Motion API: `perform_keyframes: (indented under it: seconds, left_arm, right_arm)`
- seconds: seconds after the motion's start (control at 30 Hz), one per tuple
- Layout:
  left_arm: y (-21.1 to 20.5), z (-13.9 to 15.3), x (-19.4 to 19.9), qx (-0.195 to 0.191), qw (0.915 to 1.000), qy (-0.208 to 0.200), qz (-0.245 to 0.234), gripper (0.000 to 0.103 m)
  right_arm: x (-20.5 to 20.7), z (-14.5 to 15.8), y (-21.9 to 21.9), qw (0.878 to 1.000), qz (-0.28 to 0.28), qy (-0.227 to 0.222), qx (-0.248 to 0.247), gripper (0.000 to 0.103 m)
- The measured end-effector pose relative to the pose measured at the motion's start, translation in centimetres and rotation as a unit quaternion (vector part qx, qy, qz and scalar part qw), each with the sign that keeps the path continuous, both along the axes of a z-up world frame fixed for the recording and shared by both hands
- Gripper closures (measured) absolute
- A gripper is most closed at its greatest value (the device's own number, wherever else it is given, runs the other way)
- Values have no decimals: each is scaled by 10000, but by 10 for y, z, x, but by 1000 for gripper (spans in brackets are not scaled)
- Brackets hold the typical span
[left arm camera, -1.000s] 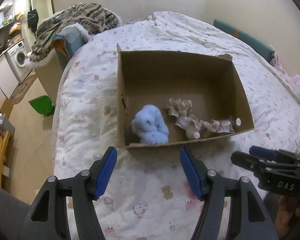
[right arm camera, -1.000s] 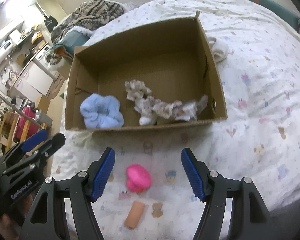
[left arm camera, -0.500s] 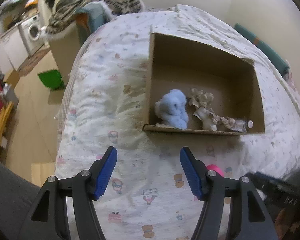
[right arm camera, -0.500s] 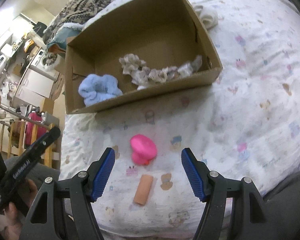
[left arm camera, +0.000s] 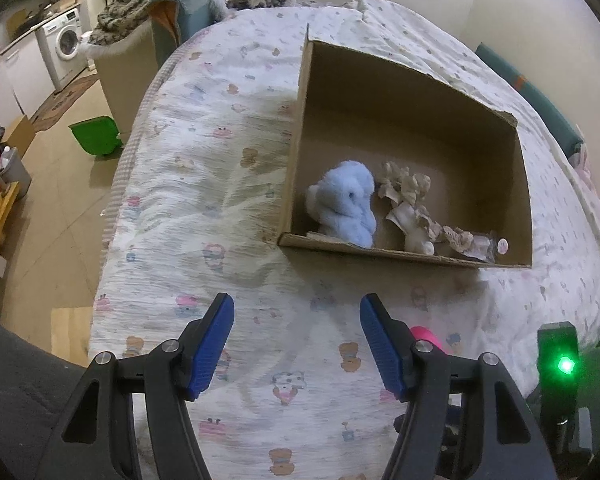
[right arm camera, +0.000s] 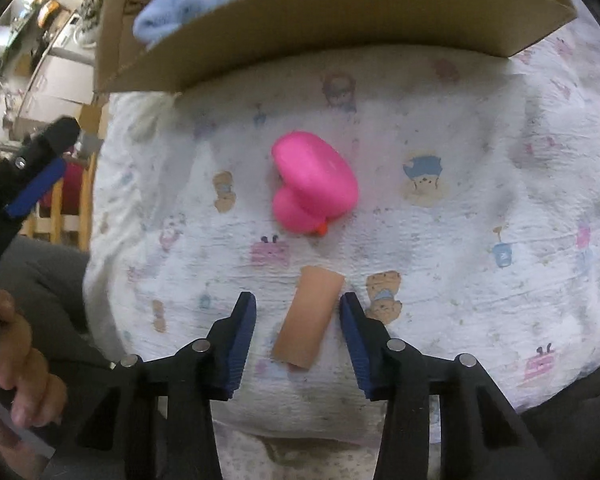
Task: Organize soft objects
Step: 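Grasp the pink silicone cup with the left gripper while the right gripper grasps the tan sponge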
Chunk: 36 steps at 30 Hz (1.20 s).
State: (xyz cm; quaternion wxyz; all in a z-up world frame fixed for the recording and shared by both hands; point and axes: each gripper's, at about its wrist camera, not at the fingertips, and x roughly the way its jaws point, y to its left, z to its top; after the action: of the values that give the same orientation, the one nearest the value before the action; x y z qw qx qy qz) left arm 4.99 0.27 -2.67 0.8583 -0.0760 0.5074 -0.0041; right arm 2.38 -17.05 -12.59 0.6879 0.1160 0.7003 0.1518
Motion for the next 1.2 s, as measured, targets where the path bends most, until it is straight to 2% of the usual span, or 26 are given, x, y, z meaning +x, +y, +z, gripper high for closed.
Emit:
perform_keyframes:
  seconds: [0.03, 0.07, 0.13, 0.23, 0.5, 0.73, 0.87, 1.2]
  left_arm:
    - [-1, -1, 0, -7, 10000, 18, -18, 41]
    - [-2, -2, 1, -14, 10000, 32, -34, 41]
    - [-5, -4, 1, -24, 9999, 56, -80, 41]
    - [-10, -7, 3, -21, 9998, 94, -150, 41]
    - [-30, -20, 4, -30, 9984, 289, -485, 41]
    - [-65, -32, -2, 91, 9933, 325, -1107, 41]
    - [-91, -47, -4, 184, 9845, 529, -1663, 41]
    - [-124, -72, 3, 194, 9787, 532, -1976, 41]
  right_arm:
    - [0, -2, 1, 10000, 16, 3, -51, 67]
    - [0, -3, 1, 10000, 22, 10, -95, 69]
    - [1, -3, 0, 9999, 18, 6, -133, 88]
    - [1, 1, -5, 9999, -68, -63, -41, 93]
    - [12, 38, -46, 9912, -969, -897, -115, 93]
    - [20, 57, -66, 9790, -1402, -1389, -504, 93]
    - [26, 55, -74, 9779, -1569, -1301, -470, 93]
    - [23, 49, -88, 9748, -1833, -1203, -410, 93]
